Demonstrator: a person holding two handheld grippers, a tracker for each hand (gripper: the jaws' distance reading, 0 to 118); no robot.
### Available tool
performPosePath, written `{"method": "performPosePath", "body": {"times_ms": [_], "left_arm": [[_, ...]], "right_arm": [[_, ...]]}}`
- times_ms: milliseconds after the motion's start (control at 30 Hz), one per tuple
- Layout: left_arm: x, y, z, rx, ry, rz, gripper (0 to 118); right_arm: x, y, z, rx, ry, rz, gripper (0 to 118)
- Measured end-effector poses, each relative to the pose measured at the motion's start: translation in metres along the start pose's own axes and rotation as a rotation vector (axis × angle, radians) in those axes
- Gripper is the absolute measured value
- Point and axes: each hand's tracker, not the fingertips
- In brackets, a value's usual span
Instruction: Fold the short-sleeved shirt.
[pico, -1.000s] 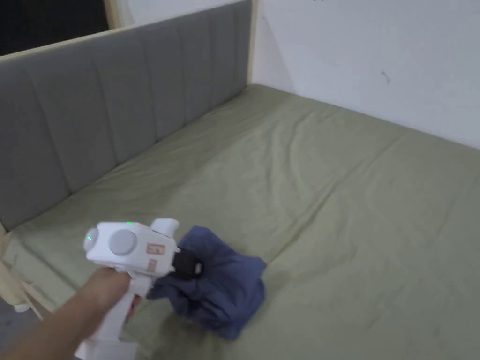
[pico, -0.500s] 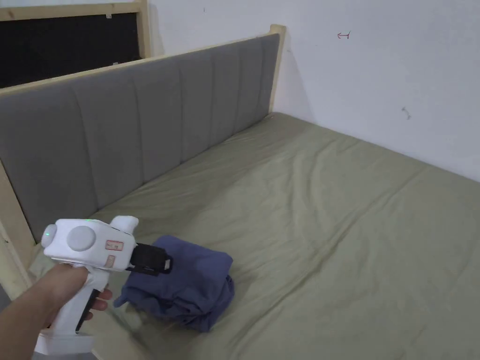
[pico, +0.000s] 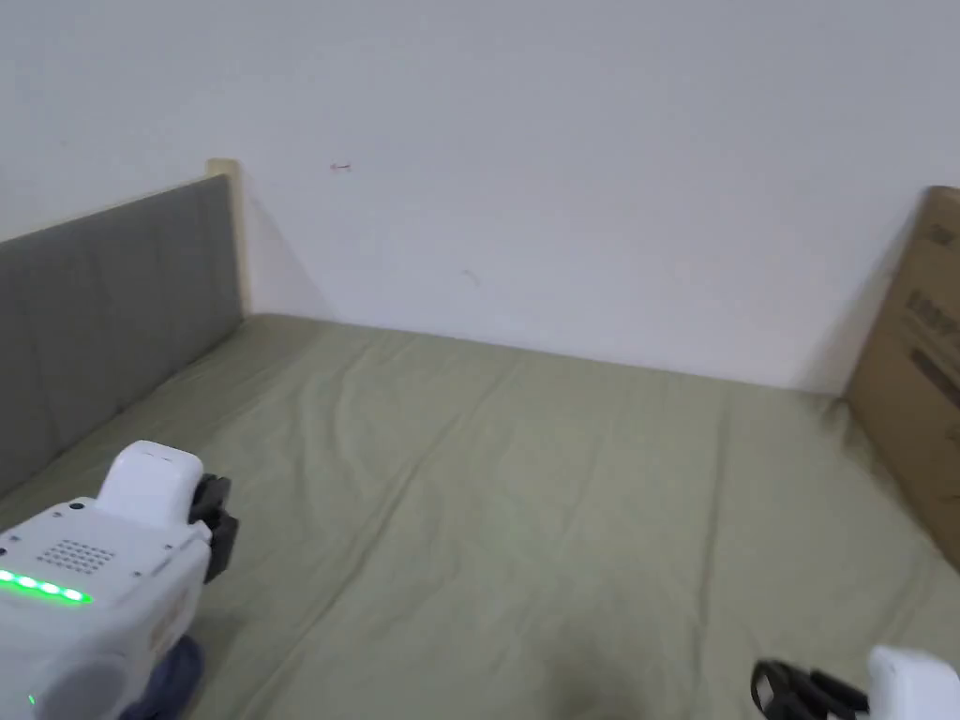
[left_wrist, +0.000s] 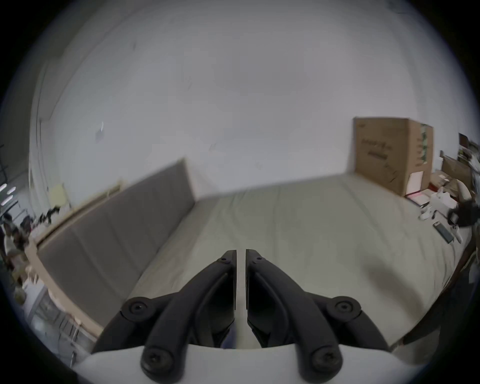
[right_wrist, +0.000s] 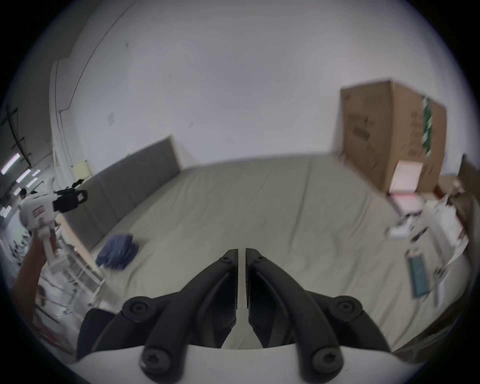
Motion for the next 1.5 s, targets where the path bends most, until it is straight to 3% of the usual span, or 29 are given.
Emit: {"method": "performPosePath", "body": {"times_ms": [100,167,300,400,533,633,767,833,933,1000,1067,1200,1333,1500], "left_arm": [[0.054,0.027,0.017,0.098,-0.056,0.075,8],[0.087,0.048,0.031,0.138,-0.129,0.144,8],[0.134,0.081,0.040,0.190,-0.162,0.106,8],[0.146,0.100,0.044,0.226,-0.163,0.093,8],[0.157,0.117,0.046,0.269,-0.164,0.068,8],[0.158,0.124,0.047,0.270,-0.185,0.091,9],[0.153,0.127,0.046,0.268,-0.184,0.118,24],[0.152,0.128,0.045,0.260,-0.184,0.133,26],[0.149,0.127,0.044,0.268,-0.175,0.144,54],[0.150,0.128,0.045,0.272,-0.173,0.145,88],[0.150,0.127,0.046,0.286,-0.170,0.152,110],[0.151,0.128,0.049,0.319,-0.157,0.148,115],[0.150,0.128,0.051,0.325,-0.173,0.154,115],[0.150,0.129,0.053,0.330,-0.191,0.160,116]], "right_arm": [[0.004,0.036,0.024,0.145,-0.109,0.155,6],[0.007,0.055,0.040,0.215,-0.158,0.190,6],[0.016,0.083,0.060,0.292,-0.229,0.189,6],[0.022,0.099,0.066,0.339,-0.295,0.245,6],[0.027,0.119,0.073,0.354,-0.280,0.145,7],[0.024,0.127,0.077,0.371,-0.281,0.154,10],[0.024,0.129,0.076,0.369,-0.258,0.152,47],[0.024,0.129,0.073,0.364,-0.249,0.149,52],[0.023,0.126,0.070,0.351,-0.237,0.152,74],[0.021,0.124,0.069,0.349,-0.233,0.154,88],[0.019,0.123,0.067,0.351,-0.231,0.158,98],[0.014,0.122,0.067,0.367,-0.248,0.172,118],[0.016,0.123,0.070,0.374,-0.155,0.127,118],[0.007,0.121,0.067,0.364,-0.181,0.175,118]]}}
